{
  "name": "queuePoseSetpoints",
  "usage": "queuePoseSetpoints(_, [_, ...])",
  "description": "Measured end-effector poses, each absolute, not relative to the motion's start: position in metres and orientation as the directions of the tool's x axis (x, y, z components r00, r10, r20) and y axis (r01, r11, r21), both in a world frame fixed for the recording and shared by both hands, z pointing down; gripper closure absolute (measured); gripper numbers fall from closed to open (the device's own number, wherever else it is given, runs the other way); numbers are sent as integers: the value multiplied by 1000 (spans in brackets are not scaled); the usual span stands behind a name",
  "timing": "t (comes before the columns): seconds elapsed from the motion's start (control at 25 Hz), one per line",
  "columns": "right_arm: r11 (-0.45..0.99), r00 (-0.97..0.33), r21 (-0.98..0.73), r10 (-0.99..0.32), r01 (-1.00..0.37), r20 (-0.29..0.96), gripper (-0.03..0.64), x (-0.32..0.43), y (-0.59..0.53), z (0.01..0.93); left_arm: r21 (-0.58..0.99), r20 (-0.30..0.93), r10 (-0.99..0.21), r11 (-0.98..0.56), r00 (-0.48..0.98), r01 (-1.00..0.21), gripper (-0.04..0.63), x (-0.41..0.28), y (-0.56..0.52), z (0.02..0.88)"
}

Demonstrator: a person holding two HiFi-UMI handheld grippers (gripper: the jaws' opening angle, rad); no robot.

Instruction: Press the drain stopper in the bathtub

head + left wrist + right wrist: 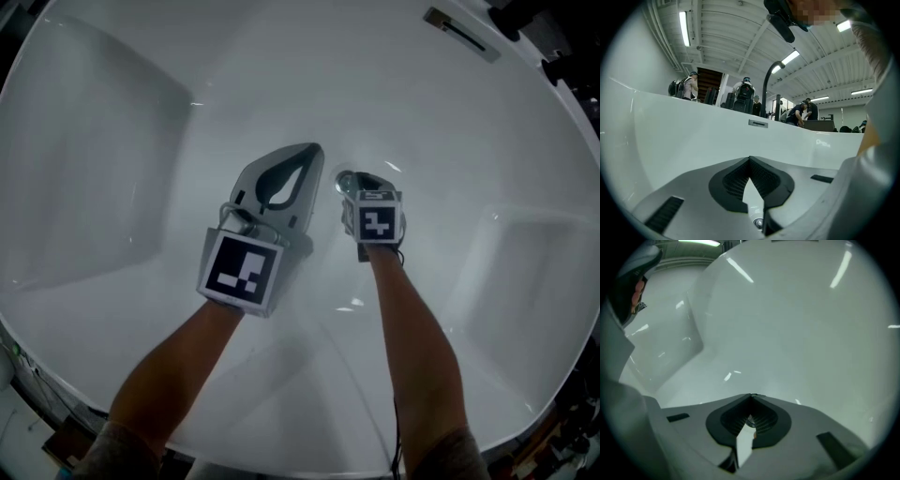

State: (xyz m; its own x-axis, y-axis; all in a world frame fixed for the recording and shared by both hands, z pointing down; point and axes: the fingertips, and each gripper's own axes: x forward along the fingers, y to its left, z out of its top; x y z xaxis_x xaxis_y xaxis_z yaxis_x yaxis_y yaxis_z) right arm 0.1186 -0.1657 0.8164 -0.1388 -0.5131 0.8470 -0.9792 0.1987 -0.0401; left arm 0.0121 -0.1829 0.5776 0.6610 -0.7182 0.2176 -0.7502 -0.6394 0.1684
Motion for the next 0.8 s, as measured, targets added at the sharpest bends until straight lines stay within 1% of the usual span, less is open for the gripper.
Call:
queuePoseSetpoints(0.16, [125,-162,-108,-604,-986,780,615,108,-173,743,153,196,-725,-643,661,-751,589,14,-183,524])
queuePoseSetpoints(0.24, [118,-181,-137,-637,-983,750,615,100,-172,700,150,197,-729,-638,656,-755,589,12,-180,496])
queuePoseSetpoints(0.44, [141,-200,-143,-722,-980,662,615,91,-177,579,151,181,-741,-629,647,-763,589,11,-170,415])
queuePoseSetpoints(0.6, [149,-223,-170,-765,-974,605,615,89,-166,485,165,191,-739,-624,646,-764,589,10,-152,351])
queuePoseSetpoints(0.8, [204,-247,-141,-823,-969,511,615,86,-138,366,179,174,-734,-631,656,-755,589,10,-124,263])
